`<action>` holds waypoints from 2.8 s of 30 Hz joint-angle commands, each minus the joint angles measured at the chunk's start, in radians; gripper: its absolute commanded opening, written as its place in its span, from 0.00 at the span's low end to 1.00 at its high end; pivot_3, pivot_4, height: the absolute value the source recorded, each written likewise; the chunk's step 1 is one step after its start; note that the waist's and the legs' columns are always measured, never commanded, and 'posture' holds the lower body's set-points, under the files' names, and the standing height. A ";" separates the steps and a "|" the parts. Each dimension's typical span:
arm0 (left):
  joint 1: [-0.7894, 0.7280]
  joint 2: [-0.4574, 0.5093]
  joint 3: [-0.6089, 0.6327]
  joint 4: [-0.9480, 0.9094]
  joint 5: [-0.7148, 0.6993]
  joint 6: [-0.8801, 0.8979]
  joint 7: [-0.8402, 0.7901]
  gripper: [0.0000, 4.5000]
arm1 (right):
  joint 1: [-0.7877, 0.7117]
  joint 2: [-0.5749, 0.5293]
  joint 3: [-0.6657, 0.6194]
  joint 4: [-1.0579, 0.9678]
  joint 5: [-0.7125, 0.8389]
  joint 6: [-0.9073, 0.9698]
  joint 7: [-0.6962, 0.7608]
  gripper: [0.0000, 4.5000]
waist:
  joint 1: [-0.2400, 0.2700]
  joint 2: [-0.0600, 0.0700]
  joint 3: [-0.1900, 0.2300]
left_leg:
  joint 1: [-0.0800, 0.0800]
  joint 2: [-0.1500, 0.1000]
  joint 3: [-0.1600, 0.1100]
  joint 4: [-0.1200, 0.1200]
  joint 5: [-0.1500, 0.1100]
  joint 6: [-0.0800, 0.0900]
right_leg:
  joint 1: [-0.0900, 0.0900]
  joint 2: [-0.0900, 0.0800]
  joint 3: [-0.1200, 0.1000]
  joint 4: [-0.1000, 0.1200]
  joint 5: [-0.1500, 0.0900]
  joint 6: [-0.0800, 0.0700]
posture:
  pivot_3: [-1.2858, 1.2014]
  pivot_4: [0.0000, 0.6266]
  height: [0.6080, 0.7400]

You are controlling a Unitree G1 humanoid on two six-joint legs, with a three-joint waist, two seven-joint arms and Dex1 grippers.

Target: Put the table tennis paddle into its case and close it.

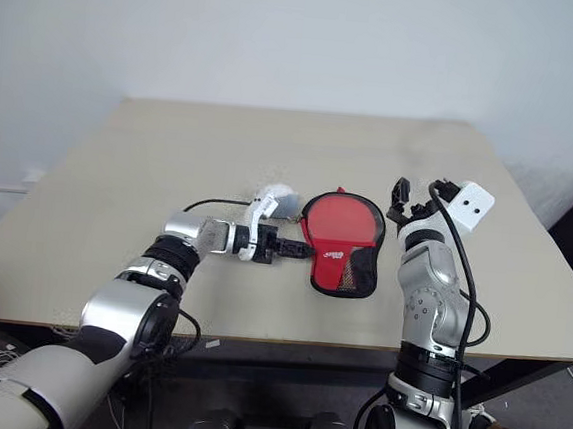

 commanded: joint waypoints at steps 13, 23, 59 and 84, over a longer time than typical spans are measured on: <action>-0.025 -0.176 0.145 0.022 -0.126 0.094 0.220 1.00 | -0.004 -0.018 0.006 -0.014 -0.034 -0.027 -0.004 0.99 | 0.016 0.000 0.000 | 0.000 -0.001 0.000 0.001 0.000 0.000 | 0.001 0.000 0.000 0.000 -0.001 0.001 | 0.52 0.00 1.00; -0.029 -0.173 0.219 0.051 -0.171 0.135 0.312 0.40 | 0.011 -0.012 0.003 -0.009 -0.042 -0.035 -0.006 1.00 | 0.029 0.000 0.000 | 0.000 -0.001 0.000 0.002 0.000 0.000 | 0.001 0.000 0.000 0.000 -0.001 0.002 | 0.52 0.00 1.00; 0.115 0.141 0.088 -0.306 -0.612 0.829 0.302 0.00 | 0.039 0.023 0.058 -0.013 -0.071 -0.060 -0.021 1.00 | -0.006 0.001 0.000 | 0.001 -0.001 -0.002 -0.004 0.002 -0.004 | -0.002 0.000 0.000 0.000 0.002 -0.003 | 0.52 0.00 1.00; 0.260 0.415 -0.447 -0.592 -1.533 0.829 0.747 0.00 | 0.021 0.009 0.058 0.004 -0.065 -0.033 -0.028 1.00 | 0.000 0.001 0.000 | 0.000 -0.001 -0.003 -0.003 0.003 -0.004 | -0.002 -0.001 -0.001 0.000 -0.001 0.001 | 0.52 0.00 1.00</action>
